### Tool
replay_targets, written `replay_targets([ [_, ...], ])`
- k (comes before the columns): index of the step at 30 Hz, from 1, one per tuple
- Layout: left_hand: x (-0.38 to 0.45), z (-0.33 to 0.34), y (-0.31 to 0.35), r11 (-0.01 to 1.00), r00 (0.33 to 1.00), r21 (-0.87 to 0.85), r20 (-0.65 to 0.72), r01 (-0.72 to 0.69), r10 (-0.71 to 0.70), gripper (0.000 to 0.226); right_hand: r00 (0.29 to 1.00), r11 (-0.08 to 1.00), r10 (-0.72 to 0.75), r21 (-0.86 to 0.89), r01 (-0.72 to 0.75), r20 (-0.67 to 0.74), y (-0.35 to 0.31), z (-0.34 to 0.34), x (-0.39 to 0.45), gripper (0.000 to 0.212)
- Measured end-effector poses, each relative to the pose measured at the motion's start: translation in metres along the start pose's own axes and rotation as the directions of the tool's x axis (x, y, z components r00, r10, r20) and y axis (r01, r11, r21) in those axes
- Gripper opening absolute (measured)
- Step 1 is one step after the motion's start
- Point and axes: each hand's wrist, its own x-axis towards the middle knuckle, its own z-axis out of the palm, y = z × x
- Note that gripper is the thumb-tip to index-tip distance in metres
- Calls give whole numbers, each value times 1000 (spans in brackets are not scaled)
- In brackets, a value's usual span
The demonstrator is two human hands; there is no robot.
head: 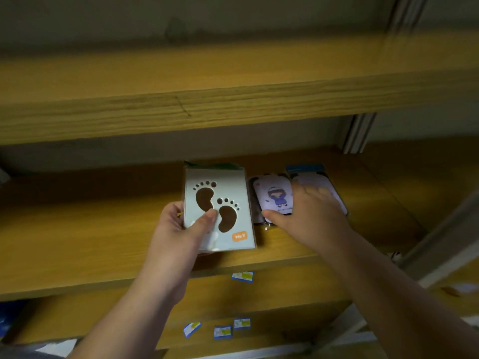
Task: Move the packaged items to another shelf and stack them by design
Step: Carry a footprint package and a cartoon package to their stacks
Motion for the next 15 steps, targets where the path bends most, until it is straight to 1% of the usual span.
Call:
replay_targets([
  [3,1,1,1,1000,1000,-12,0,18,-18,39,998,999,-1,43,-2,61,-4,-1,6,91],
  [5,2,4,2,1000,1000,-17,6,21,-21,44,994,991,22,130,-36,109,-7,-4,8,93],
  [7,4,7,1,999,1000,-38,10,23,-23,40,986,967,54,237,-91,156,-9,-11,11,94],
  [8,4,9,1,998,1000,-53,11,27,-27,37,982,954,45,284,-97,186,-10,-14,12,87],
  [9,3,10,2,997,999,-66,12,30,-30,36,976,943,24,318,-93,214,-9,-16,13,75],
  [11,1,12,3,996,999,-81,18,28,-27,34,973,912,14,395,-107,231,-7,-18,14,57],
  [13,-3,13,6,995,1000,-94,26,19,-16,39,982,851,64,503,-148,180,-3,-18,11,46],
  [15,-6,14,9,995,1000,-103,14,5,-4,46,989,818,95,557,-145,117,1,-17,9,36],
])
